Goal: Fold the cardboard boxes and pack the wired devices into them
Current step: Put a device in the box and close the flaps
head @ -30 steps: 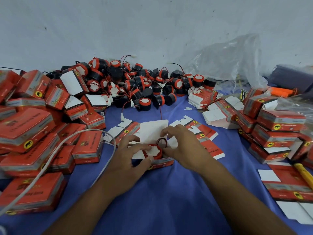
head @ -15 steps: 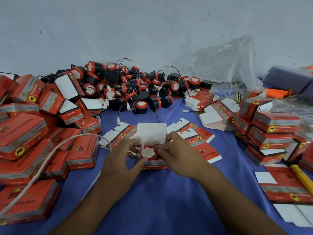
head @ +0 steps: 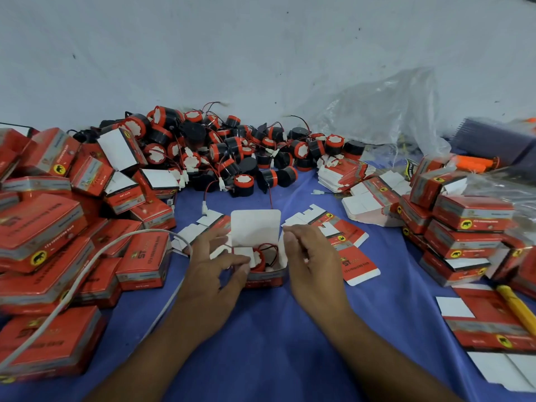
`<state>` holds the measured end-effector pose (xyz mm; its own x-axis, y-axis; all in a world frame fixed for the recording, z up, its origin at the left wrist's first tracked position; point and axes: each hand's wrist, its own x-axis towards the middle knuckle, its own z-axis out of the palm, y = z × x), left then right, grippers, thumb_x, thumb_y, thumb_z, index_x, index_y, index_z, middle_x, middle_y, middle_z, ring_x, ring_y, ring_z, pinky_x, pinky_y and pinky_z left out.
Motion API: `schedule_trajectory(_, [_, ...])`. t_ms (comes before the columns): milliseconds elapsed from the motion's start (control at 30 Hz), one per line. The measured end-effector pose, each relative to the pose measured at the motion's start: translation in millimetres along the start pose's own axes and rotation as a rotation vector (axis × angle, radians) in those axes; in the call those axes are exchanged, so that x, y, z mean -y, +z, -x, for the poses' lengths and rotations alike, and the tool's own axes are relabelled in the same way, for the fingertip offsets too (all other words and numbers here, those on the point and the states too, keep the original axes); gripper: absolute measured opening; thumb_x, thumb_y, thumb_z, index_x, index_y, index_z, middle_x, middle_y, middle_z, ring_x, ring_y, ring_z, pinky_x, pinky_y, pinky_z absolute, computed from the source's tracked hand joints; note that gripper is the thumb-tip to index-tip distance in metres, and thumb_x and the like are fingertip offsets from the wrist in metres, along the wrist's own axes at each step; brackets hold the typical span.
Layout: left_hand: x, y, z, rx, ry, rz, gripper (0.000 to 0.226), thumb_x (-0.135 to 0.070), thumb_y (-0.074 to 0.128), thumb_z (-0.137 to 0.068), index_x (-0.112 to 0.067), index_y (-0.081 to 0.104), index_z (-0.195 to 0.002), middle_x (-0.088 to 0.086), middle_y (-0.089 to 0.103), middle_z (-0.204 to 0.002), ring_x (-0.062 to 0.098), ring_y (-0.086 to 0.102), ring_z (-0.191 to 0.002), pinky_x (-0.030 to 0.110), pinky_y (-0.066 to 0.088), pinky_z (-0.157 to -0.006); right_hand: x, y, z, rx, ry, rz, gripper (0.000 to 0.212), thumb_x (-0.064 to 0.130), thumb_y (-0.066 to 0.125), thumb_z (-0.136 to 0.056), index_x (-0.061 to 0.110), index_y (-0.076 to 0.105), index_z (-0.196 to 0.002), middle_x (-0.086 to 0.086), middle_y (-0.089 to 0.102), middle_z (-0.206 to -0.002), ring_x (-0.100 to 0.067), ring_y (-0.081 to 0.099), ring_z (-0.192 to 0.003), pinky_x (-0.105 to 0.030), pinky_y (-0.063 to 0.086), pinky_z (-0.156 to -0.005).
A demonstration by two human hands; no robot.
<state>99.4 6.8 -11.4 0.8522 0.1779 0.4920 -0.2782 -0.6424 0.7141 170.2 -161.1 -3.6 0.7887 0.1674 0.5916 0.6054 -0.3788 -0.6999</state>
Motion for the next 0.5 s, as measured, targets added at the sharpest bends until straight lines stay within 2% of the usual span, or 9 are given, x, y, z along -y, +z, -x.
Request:
schedule_trajectory(67, [0.8, -1.1, -1.9, 0.009, 0.006, 0.021, 0.023, -0.009, 0.070, -0.089, -0.031, 0.073, -0.096, -0.014, 0.043, -0.134, -0.022, 0.037, -0.120, -0.004, 0.026, -0.095, -6.7, 2.0, -0.8, 0.025, 0.066, -0.059, 0.016, 0.020, 0.054, -0.102, 0.017, 0.070, -0.106, 0.011, 0.069, -0.102, -0.005, 0.064, -0.097, -0.020, 0.051, -0.081])
schedule_trajectory(133, [2.8, -2.6, -2.6, 0.011, -0.008, 0.039, 0.028, -0.007, 0.071, -0.088, -0.035, 0.072, -0.093, -0.023, 0.045, -0.129, -0.025, 0.039, -0.115, -0.005, 0.028, -0.092, -13.0, 4.5, 0.3, 0.090, 0.189, -0.091, 0.017, 0.007, 0.058, -0.098, 0.016, 0.067, -0.110, 0.006, 0.069, -0.106, -0.008, 0.065, -0.096, -0.031, 0.055, -0.085])
schedule_trajectory(200, [4.6, -3.8, -2.6, 0.008, -0.028, 0.048, 0.029, -0.007, 0.072, -0.087, -0.036, 0.072, -0.092, -0.025, 0.046, -0.128, -0.025, 0.041, -0.114, -0.005, 0.028, -0.090, -16.9, 4.9, -0.6, 0.169, 0.280, -0.121, 0.027, 0.000, 0.057, -0.095, 0.020, 0.060, -0.114, 0.000, 0.064, -0.117, -0.009, 0.063, -0.097, -0.034, 0.055, -0.086])
schedule_trajectory(267, [6.1, -4.6, -3.3, 0.012, -0.036, 0.044, 0.030, -0.008, 0.072, -0.087, -0.038, 0.071, -0.090, -0.024, 0.048, -0.127, -0.025, 0.041, -0.113, -0.006, 0.028, -0.089, -16.3, 3.2, -4.0, 0.197, 0.273, -0.209, 0.035, -0.006, 0.055, -0.093, 0.022, 0.061, -0.114, -0.003, 0.059, -0.122, -0.010, 0.062, -0.102, -0.033, 0.056, -0.085])
schedule_trajectory(300, [6.7, -5.1, -3.7, 0.014, -0.032, 0.037, 0.029, -0.009, 0.072, -0.087, -0.037, 0.072, -0.089, -0.025, 0.048, -0.125, -0.025, 0.042, -0.113, -0.006, 0.028, -0.089, -15.2, 2.5, -5.6, 0.194, 0.234, -0.267, 0.032, -0.006, 0.057, -0.093, 0.020, 0.066, -0.109, -0.003, 0.060, -0.122, -0.011, 0.062, -0.106, -0.033, 0.056, -0.086])
schedule_trajectory(367, [8.0, -5.4, -4.9, 0.017, -0.021, 0.012, 0.022, -0.011, 0.072, -0.087, -0.032, 0.076, -0.092, -0.026, 0.049, -0.122, -0.021, 0.044, -0.112, -0.004, 0.030, -0.089, -10.0, 1.9, -5.3, 0.256, 0.195, -0.349, 0.021, 0.006, 0.063, -0.096, 0.022, 0.076, -0.095, 0.003, 0.060, -0.123, -0.005, 0.060, -0.114, -0.020, 0.050, -0.088])
schedule_trajectory(433, [8.4, -4.8, -5.2, 0.016, -0.018, 0.000, 0.016, -0.016, 0.071, -0.089, -0.027, 0.078, -0.097, -0.025, 0.049, -0.122, -0.016, 0.045, -0.114, -0.001, 0.032, -0.092, -6.3, 3.1, -2.5, 0.338, 0.149, -0.316, 0.021, 0.013, 0.064, -0.098, 0.026, 0.078, -0.088, 0.010, 0.057, -0.127, 0.005, 0.056, -0.116, -0.009, 0.045, -0.086])
schedule_trajectory(500, [9.7, -4.6, -4.5, 0.026, -0.011, 0.021, 0.015, -0.018, 0.069, -0.091, -0.029, 0.077, -0.098, -0.023, 0.051, -0.123, -0.011, 0.047, -0.116, 0.004, 0.036, -0.093, -9.7, 4.9, -1.8, 0.342, 0.145, -0.289, 0.016, 0.009, 0.066, -0.096, 0.022, 0.075, -0.092, 0.011, 0.056, -0.126, 0.006, 0.058, -0.111, -0.008, 0.045, -0.082])
